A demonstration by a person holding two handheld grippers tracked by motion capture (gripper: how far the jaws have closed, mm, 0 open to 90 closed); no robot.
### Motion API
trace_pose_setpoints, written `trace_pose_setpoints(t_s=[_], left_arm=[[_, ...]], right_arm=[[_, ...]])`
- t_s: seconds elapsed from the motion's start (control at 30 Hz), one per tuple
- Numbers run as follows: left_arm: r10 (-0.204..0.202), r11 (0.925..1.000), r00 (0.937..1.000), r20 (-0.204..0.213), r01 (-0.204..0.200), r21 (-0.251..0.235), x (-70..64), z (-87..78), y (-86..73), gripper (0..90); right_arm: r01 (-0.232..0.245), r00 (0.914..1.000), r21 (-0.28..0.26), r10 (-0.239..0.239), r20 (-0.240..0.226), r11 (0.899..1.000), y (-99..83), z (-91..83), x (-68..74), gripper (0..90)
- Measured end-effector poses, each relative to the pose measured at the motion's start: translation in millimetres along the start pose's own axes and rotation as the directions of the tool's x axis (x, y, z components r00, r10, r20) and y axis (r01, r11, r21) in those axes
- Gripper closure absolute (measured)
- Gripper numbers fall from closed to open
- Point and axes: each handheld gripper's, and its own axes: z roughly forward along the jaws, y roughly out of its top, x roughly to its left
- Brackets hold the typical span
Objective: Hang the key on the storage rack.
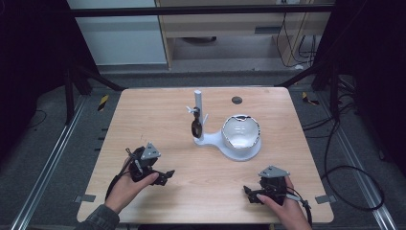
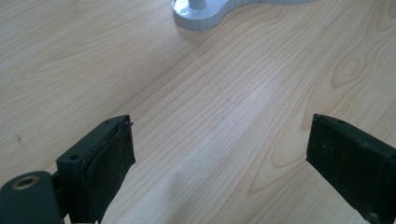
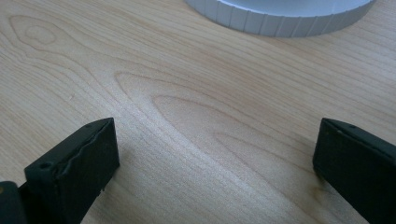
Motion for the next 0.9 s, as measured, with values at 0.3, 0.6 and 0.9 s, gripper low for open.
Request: trace_pose_setpoints(t_s=[0.3,0.6,0.9], left_arm=[[-0.032,0.9988,0.9993,-0.020,0.033,0.035,20.5,-3.8,-21.6,6.9],[-0.059,0.9932,0.9966,-0.057,0.064,0.097,40.8,-8.0,-54.0,6.5],[-0.115,0.9878,0.9908,-0.070,0.122,0.097,55.5,-1.8,-76.1,7.2]], right_arm=[[-0.002,1.0000,0.001,0.002,0.001,1.000,-0.5,-0.6,0.6,0.6],[-0.005,1.0000,0.001,0.005,0.001,1.000,-0.7,-0.8,0.9,0.6],[-0.006,1.0000,0.001,0.006,0.002,1.000,-0.8,-0.9,1.1,0.6]])
